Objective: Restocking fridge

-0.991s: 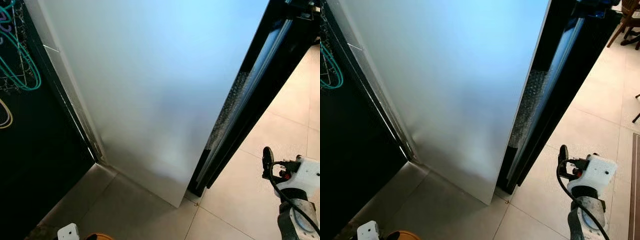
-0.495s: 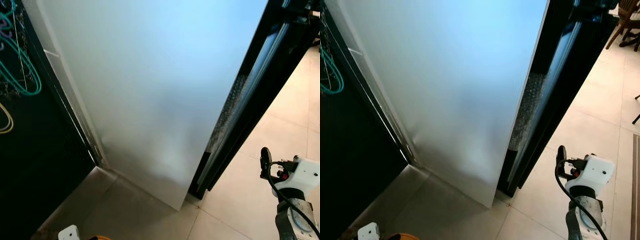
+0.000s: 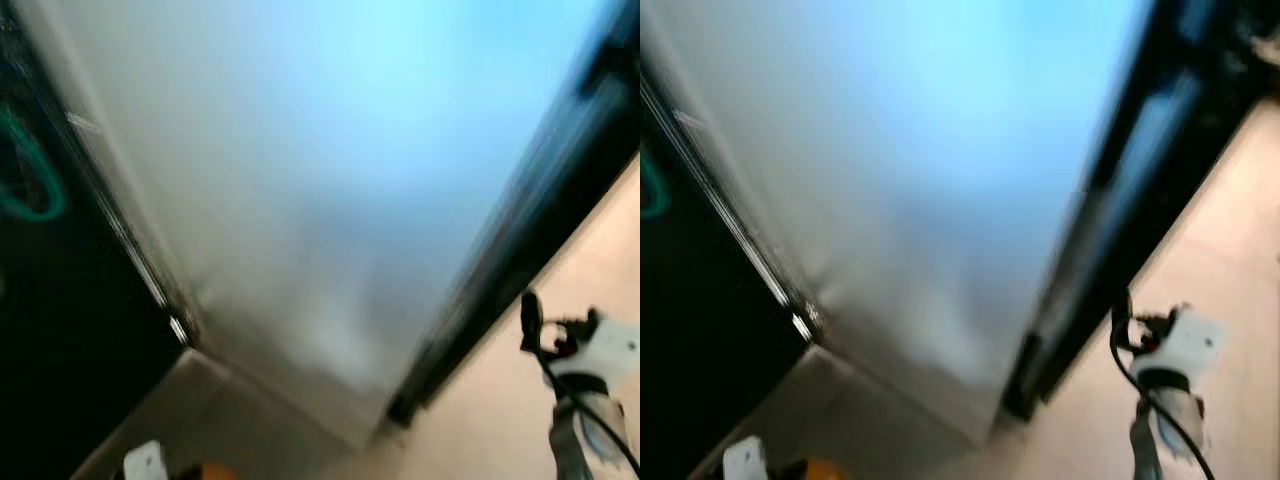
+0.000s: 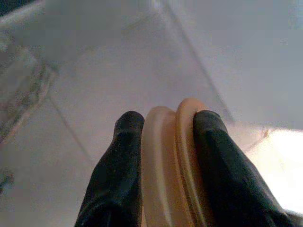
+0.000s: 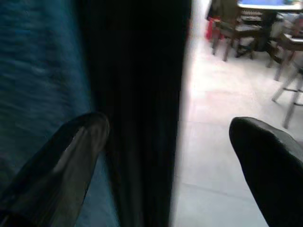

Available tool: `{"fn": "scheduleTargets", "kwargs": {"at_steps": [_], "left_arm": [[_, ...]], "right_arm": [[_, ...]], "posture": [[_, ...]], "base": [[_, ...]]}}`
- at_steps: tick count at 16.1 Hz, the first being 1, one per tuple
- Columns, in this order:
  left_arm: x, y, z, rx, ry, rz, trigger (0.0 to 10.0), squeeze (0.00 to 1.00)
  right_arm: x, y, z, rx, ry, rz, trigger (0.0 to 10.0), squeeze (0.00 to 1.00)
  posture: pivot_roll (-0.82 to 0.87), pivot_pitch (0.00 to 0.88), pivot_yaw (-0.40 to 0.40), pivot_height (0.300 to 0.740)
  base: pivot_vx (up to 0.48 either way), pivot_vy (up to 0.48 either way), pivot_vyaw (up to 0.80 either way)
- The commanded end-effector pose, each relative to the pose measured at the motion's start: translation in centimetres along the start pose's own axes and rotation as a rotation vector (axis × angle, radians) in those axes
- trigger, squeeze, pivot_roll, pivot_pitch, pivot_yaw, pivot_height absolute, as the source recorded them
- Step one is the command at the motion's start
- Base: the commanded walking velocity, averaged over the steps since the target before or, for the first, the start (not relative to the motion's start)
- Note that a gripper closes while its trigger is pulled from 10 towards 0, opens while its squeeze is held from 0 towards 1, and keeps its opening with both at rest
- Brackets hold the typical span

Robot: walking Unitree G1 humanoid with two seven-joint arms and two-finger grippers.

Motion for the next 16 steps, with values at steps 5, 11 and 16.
{"fn": "scheduleTargets", "kwargs": {"at_steps": [5, 11, 16], "left_arm": [[1.1, -2.3, -0.7, 0.077, 0.026, 0.01, 10.0, 0.0], [1.0, -2.4, -0.8, 0.08, 0.024, 0.009, 10.0, 0.0], [1.0, -2.4, -0.8, 0.081, 0.025, 0.009, 10.0, 0.0]], "right_arm": [[0.3, -0.2, -0.3, -0.002, 0.015, -0.009, 10.0, 0.0], [-1.0, 0.8, 0.1, -0.05, -0.072, -0.037, 10.0, 0.0], [-1.0, 0.6, 0.4, -0.038, -0.085, -0.038, 10.0, 0.0]], "posture": [[-0.02, 0.085, -0.013, 0.74], [-0.02, 0.086, -0.013, 0.74], [-0.02, 0.08, -0.014, 0.74]], "base": [[0.0, 0.0, 0.0], [0.0, 0.0, 0.0], [0.0, 0.0, -0.16]]}}
Point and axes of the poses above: a point about 5 cm out from each wrist's last joint towards the gripper, its own z axis pointing out of the wrist towards the gripper, its own y axis along the axis of the wrist's last joint, x = y × z, the point moved 2 cm from there along z, pointing out of the wrist towards the gripper, and after that the axes turned 10 degrees about z, right-handed, at the moved point
